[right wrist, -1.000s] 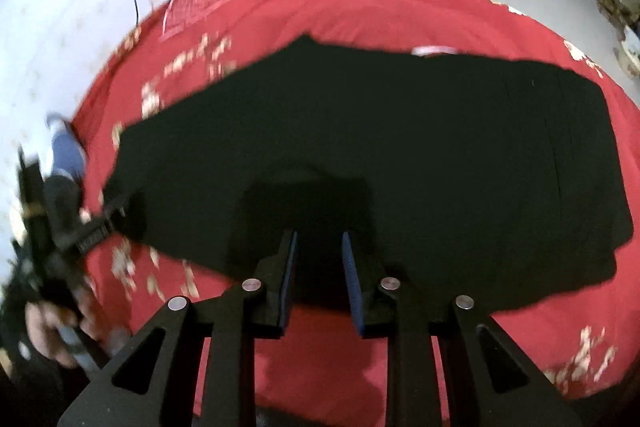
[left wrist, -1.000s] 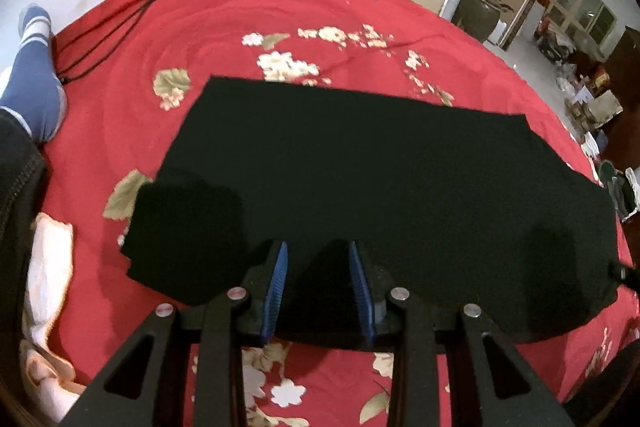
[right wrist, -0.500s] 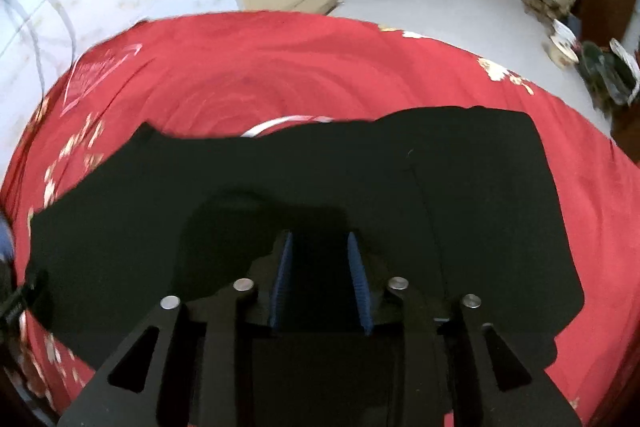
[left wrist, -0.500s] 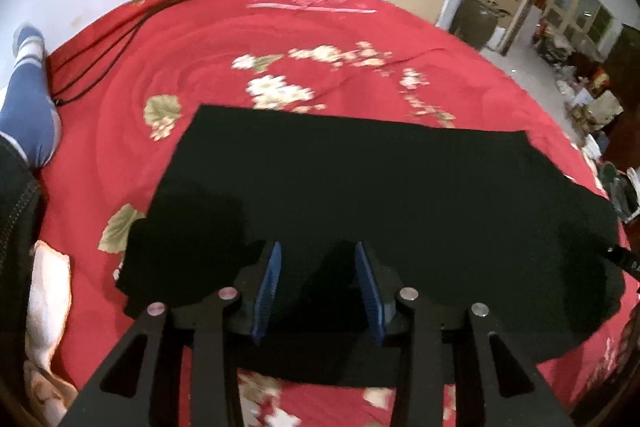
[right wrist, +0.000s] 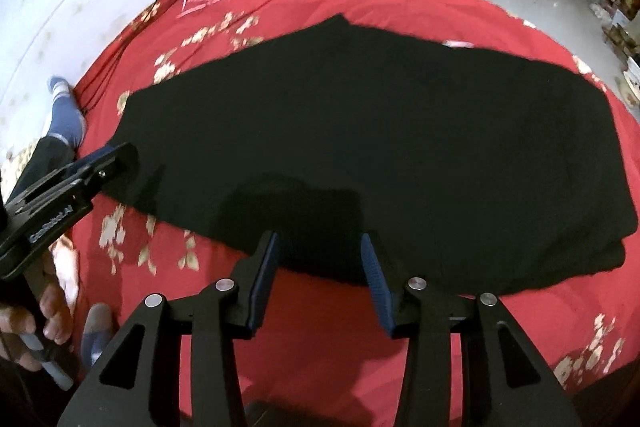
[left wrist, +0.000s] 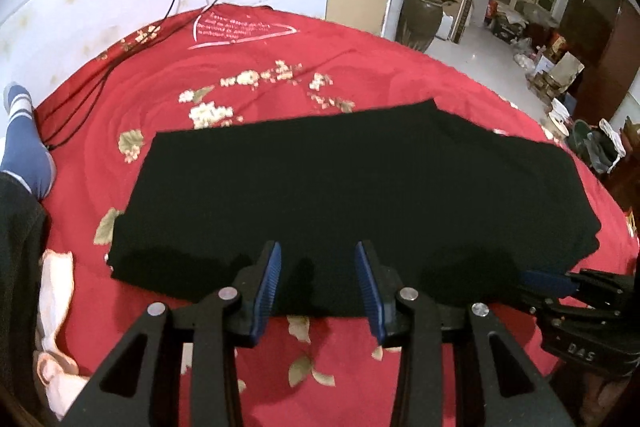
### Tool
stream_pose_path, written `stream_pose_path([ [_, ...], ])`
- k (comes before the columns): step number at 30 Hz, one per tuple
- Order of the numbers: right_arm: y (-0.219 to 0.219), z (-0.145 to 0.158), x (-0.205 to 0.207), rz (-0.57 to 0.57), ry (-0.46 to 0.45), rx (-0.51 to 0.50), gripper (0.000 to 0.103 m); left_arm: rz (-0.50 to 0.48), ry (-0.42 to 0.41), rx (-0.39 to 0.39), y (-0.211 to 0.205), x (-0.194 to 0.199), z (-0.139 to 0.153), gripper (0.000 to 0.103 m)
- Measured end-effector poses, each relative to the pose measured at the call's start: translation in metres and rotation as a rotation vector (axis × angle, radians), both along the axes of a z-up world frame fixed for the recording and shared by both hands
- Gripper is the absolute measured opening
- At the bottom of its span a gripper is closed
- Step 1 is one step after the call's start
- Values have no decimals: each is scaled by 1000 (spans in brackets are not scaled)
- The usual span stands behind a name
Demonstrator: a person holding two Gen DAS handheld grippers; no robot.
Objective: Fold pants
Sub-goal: 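Grasp the pants corner with the left gripper and lift it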
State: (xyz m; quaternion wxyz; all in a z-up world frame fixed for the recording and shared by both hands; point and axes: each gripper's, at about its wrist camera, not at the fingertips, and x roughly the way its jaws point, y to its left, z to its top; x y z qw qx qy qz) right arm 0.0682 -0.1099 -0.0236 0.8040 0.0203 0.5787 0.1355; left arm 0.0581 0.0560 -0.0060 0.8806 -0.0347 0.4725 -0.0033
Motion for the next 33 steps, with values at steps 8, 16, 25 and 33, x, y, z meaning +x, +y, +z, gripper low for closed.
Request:
stream_pose_path([
  [8,1,-9,-12,4,51,-43,31,1,141,-36,2,7,-38,41],
  [16,-10,-11,-5,-25,73,13,32,2,140,-72,3,1,-38,49],
  [25,-33,-1,-17,-130,113,152,41,191,111,-130,57,-15,-29,49],
  [33,-16,2,-23,-39,82,136,42,396,94,-210,107,-23,-46,51],
])
